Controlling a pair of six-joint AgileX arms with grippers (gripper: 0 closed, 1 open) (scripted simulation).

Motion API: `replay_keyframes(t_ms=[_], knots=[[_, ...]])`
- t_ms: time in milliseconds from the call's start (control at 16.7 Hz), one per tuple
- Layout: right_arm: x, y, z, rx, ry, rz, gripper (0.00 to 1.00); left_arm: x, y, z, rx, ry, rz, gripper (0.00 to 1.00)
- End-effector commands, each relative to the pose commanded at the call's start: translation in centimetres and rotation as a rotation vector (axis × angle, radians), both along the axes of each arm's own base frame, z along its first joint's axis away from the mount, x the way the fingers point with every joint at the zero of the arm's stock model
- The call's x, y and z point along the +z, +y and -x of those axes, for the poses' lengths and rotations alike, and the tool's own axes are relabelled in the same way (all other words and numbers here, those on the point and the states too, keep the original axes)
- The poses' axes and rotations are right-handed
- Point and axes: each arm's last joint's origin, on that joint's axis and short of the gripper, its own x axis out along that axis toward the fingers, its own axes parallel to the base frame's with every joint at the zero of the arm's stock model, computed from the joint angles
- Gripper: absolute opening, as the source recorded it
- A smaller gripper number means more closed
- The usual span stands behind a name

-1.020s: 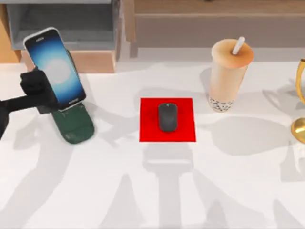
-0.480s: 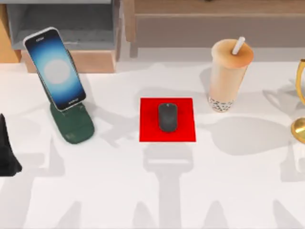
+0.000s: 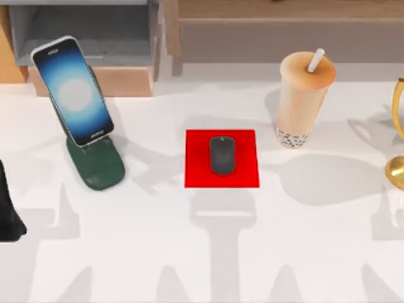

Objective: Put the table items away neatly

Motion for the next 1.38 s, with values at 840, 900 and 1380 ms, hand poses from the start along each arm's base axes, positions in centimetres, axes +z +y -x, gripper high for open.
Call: replay_keyframes(t_ms=[840, 900, 1380], knots=[[4.6, 3.7, -5.3, 0.052, -0.041, 0.023, 1.0, 0.0, 0.0, 0.0, 0.0, 0.0, 0.0, 1.0], [4.9, 4.5, -6.2, 0.062, -0.046, 0.023, 1.0, 0.0, 0.0, 0.0, 0.0, 0.0, 0.0, 1.0], [1.4, 13.6, -13.3, 0.119, -0.02, 0.029, 1.0, 0.0, 0.0, 0.0, 0.0, 0.0, 0.0, 1.0]])
